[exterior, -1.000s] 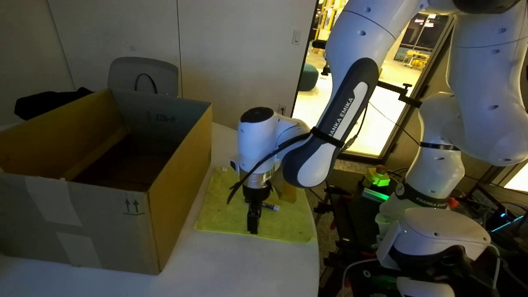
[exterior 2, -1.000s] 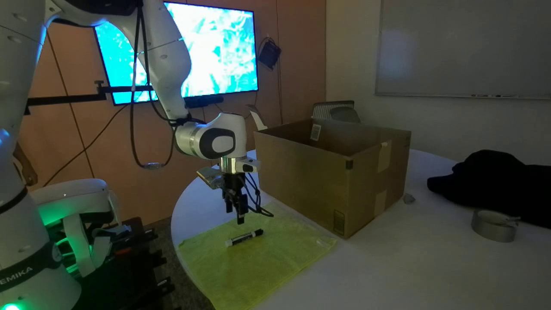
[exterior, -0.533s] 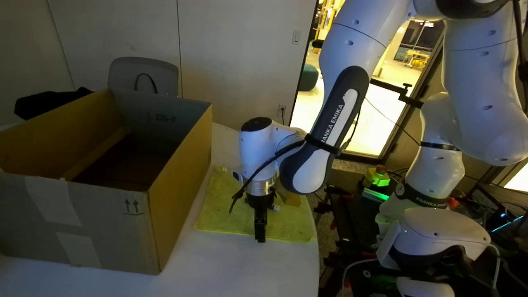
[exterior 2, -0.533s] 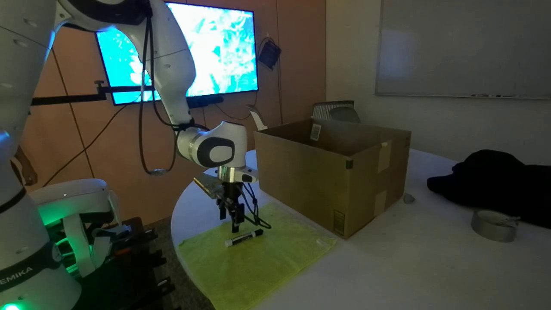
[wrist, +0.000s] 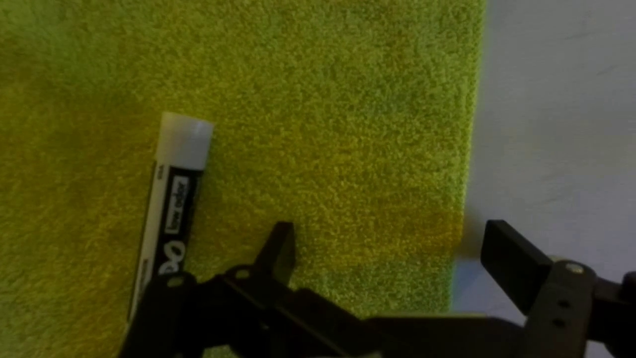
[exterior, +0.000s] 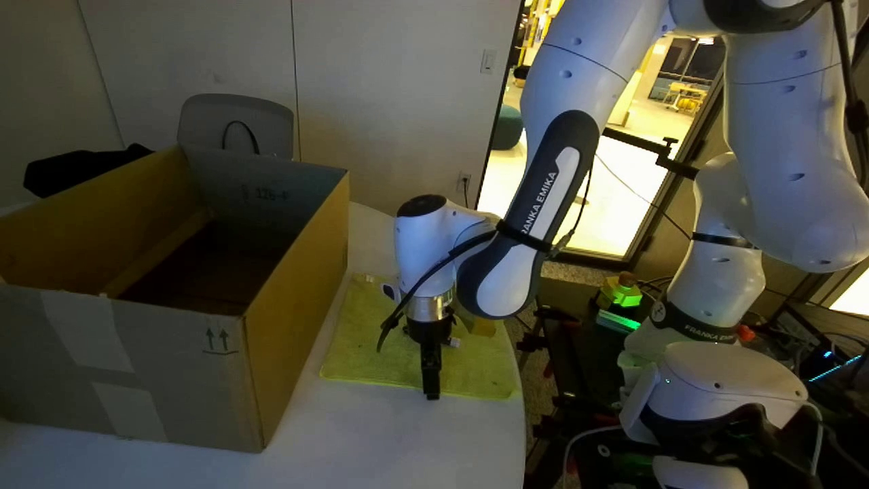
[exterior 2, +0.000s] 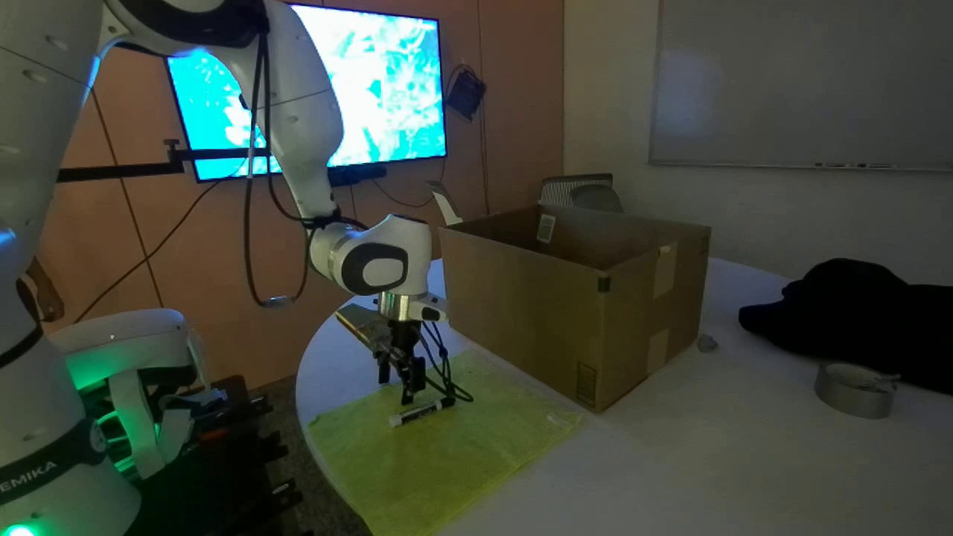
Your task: Put the marker on the towel then fold the towel twice and put it in the brown box.
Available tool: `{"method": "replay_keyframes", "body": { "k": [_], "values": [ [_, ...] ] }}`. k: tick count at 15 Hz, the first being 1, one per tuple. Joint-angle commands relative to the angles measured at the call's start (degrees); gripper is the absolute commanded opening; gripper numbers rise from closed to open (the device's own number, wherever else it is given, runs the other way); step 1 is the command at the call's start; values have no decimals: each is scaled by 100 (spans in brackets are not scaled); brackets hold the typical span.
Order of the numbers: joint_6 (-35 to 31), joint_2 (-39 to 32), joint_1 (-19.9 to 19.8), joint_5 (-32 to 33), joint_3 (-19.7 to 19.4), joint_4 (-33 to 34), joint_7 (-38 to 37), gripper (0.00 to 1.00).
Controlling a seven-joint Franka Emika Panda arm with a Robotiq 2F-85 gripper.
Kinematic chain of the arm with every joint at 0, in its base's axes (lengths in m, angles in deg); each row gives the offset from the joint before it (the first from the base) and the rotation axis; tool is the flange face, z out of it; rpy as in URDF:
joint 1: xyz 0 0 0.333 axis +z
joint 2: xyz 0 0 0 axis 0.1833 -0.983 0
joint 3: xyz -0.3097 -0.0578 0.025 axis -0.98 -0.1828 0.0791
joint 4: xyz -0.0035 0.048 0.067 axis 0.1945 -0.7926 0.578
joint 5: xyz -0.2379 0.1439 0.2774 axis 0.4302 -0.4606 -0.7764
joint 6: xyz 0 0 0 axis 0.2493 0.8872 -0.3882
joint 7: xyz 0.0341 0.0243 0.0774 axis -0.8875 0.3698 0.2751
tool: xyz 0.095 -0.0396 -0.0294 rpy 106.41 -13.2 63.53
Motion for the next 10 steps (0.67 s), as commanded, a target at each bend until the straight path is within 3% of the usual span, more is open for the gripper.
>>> {"method": "replay_keyframes", "body": {
  "k": [1, 3, 10],
  "values": [
    [-134, -97, 52, -67, -40, 41, 11, 73],
    [-105, -92, 86, -59, -67, 55, -48, 64],
    [-88, 54, 185, -22, -152, -16, -211, 9]
  ]
}}
